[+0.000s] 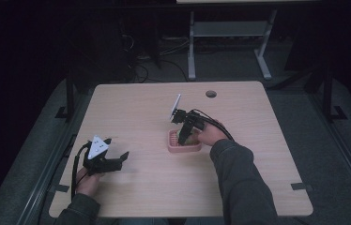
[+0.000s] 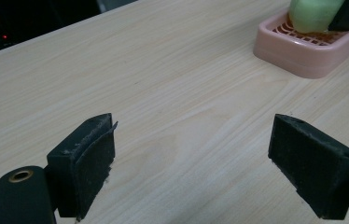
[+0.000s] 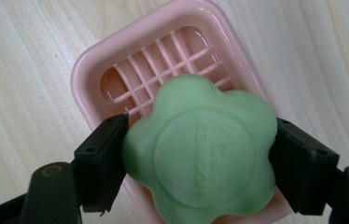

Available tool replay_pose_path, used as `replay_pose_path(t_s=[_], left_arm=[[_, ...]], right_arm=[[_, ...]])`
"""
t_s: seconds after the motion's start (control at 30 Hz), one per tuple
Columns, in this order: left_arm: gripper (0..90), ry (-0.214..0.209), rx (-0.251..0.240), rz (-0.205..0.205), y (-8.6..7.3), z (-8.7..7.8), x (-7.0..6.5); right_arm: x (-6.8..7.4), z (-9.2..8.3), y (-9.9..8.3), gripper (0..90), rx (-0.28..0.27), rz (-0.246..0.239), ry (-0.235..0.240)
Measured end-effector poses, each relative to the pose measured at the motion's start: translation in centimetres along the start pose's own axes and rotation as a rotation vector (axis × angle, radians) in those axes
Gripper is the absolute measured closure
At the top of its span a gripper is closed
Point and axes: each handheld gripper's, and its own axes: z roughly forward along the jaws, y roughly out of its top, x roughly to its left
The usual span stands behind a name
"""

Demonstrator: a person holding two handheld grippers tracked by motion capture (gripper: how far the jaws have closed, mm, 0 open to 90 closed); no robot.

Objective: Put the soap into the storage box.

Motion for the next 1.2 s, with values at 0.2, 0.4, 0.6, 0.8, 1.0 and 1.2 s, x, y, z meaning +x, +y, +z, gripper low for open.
replay_pose_path(t_s=[0.2,0.4,0.6,0.8,1.0,1.2], left_arm=[[14.1,0.0,0.004,0.004,0.0,0.1,0.0],[14.1,-0.001,0.004,0.002,0.0,0.0,0.0],[14.1,-0.001,0.004,0.003,0.0,0.1,0.0],[14.1,-0.004,0.006,0.009,0.1,0.1,0.0],[14.1,-0.004,0.014,0.014,0.1,0.0,0.0],[14.1,-0.004,0.009,0.011,0.1,0.0,-0.1]], right_arm=[[0.0,0.0,0.0,25.0,-0.002,-0.002,0.003],[0.0,0.0,0.0,25.0,-0.007,0.002,0.012],[0.0,-0.2,-0.1,24.6,-0.021,0.01,0.023],[-0.1,-0.6,-0.5,24.2,-0.046,0.026,0.031],[0.0,-1.2,-1.0,23.8,-0.066,0.028,0.025],[0.0,-1.9,-1.5,24.2,-0.085,0.029,0.023]])
